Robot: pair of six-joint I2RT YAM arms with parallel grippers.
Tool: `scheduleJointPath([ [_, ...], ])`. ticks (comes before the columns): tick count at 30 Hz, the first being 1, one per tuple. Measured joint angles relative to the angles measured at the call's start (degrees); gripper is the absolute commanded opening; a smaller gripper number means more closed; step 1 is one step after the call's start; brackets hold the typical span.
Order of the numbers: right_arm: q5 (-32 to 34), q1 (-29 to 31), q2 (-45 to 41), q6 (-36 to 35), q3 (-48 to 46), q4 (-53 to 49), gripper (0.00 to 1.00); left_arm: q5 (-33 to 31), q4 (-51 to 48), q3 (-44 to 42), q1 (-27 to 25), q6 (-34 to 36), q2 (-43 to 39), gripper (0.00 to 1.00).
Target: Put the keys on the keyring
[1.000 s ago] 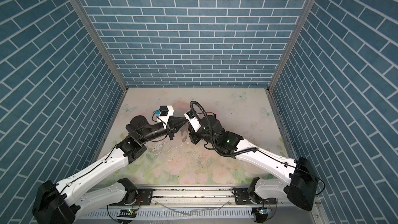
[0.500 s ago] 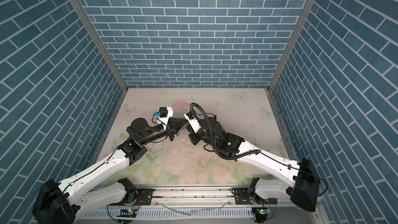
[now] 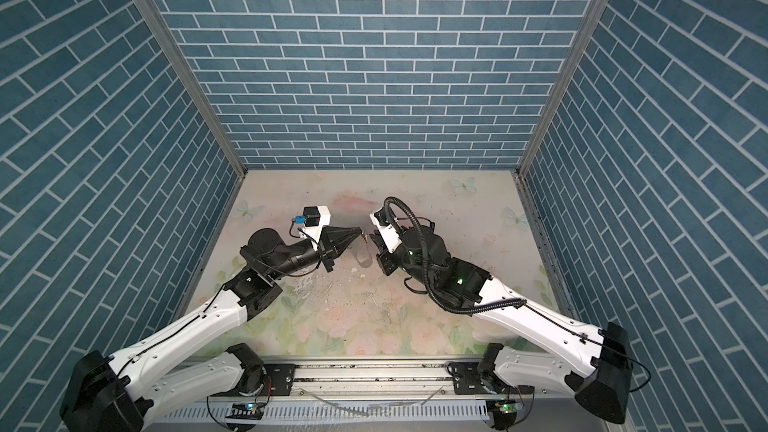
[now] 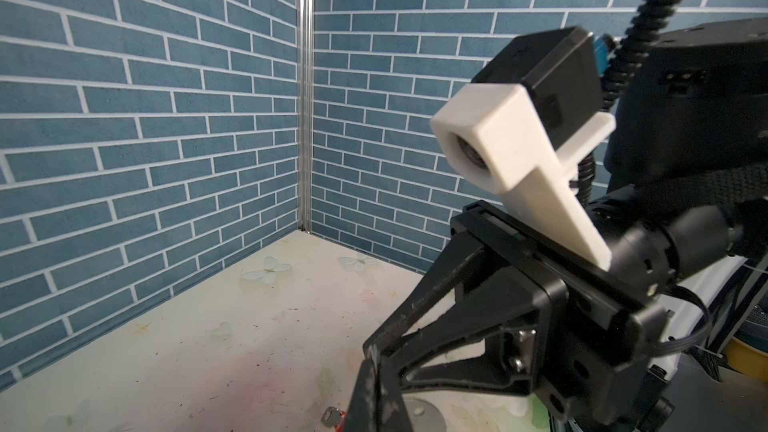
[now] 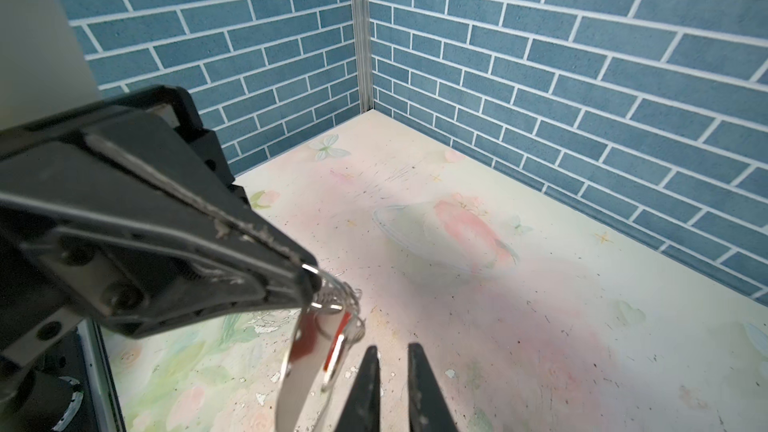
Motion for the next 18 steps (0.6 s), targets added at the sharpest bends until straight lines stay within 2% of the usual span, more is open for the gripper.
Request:
scheduleJointPath([
  [18, -3.93, -0.04, -0.57, 0.02, 0.00, 0.11, 0.16, 0.79, 0.00, 0.00, 0.07, -0.07, 0.02, 0.00],
])
